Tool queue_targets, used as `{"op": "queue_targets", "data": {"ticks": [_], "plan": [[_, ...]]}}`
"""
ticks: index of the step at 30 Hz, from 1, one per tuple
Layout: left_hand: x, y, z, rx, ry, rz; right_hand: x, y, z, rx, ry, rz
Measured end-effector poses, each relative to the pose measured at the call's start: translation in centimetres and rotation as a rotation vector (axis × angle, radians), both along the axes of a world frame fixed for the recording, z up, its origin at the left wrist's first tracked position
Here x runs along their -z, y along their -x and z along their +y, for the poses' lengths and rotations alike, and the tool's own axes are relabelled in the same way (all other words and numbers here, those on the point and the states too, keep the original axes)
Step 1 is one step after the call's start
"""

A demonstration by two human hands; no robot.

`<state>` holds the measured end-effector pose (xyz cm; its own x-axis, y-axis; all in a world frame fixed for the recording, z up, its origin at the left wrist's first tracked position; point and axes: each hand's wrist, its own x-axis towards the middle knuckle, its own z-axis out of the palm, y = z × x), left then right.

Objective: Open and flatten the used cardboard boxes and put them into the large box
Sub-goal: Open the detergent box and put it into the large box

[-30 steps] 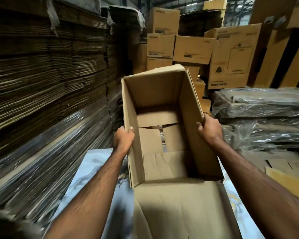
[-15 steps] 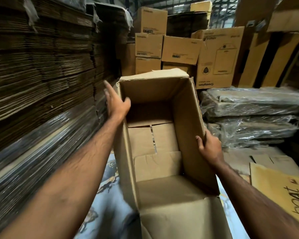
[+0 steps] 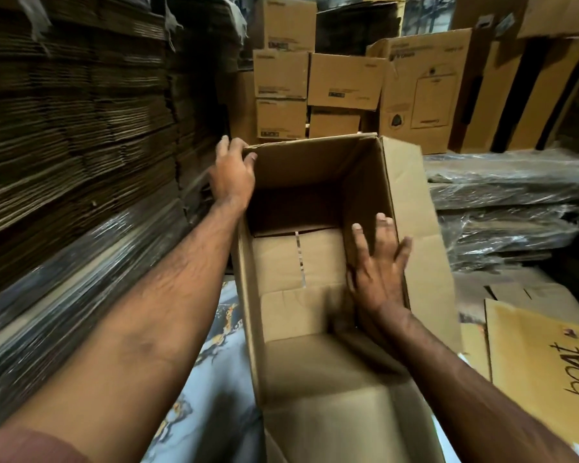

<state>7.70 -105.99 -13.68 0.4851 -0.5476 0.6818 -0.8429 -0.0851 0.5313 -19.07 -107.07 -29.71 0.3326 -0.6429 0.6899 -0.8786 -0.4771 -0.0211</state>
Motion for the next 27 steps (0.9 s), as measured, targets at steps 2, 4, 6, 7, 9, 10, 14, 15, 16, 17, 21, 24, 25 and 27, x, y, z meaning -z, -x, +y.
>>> {"op": "queue_targets", "data": {"ticks": [2, 4, 6, 7, 9, 10, 14, 15, 16, 17, 21, 24, 25, 27], "plan": [[-0.1, 0.5, 0.3, 0.009, 0.008, -0.015, 0.6, -2.5, 0.5, -0.099, -0.025, 0.051], [-0.1, 0.7, 0.6, 0.008, 0.013, -0.016, 1.3, -4.7, 0.5, -0.136, -0.128, 0.117], [-0.1, 0.8, 1.1, 0.005, 0.015, -0.021, 1.7, -6.5, 0.4, -0.148, -0.214, 0.196], [-0.1, 0.8, 1.2, 0.006, 0.013, -0.026, 1.9, -7.2, 0.3, -0.159, -0.256, 0.241], [-0.1, 1.0, 1.5, 0.008, 0.007, -0.036, 2.2, -8.4, -0.1, -0.194, -0.327, 0.305], [-0.1, 1.1, 1.6, 0.008, 0.006, -0.041, 2.3, -8.9, -0.2, -0.209, -0.343, 0.318], [-0.2, 1.7, 2.0, -0.005, 0.0, -0.057, 3.5, -10.1, -1.1, -0.214, -0.427, 0.351], [-0.1, 1.8, 2.1, -0.009, -0.001, -0.064, 3.9, -10.2, -1.3, -0.21, -0.445, 0.367], [-0.1, 1.9, 2.1, -0.011, -0.003, -0.07, 4.2, -10.3, -1.4, -0.208, -0.464, 0.383], [-0.1, 2.0, 2.1, -0.013, -0.009, -0.076, 4.7, -10.3, -1.6, -0.209, -0.48, 0.397], [-0.4, 2.1, 2.1, -0.019, -0.033, -0.109, 6.7, -10.7, -2.3, -0.211, -0.508, 0.449], [-0.4, 2.1, 1.7, -0.034, -0.045, -0.127, 8.0, -11.3, -2.9, -0.241, -0.571, 0.484], [-0.3, 2.1, 1.6, -0.044, -0.046, -0.133, 8.7, -11.5, -3.2, -0.257, -0.606, 0.503], [-0.3, 1.9, 1.3, -0.056, -0.05, -0.155, 10.4, -11.8, -3.9, -0.284, -0.716, 0.543]]}}
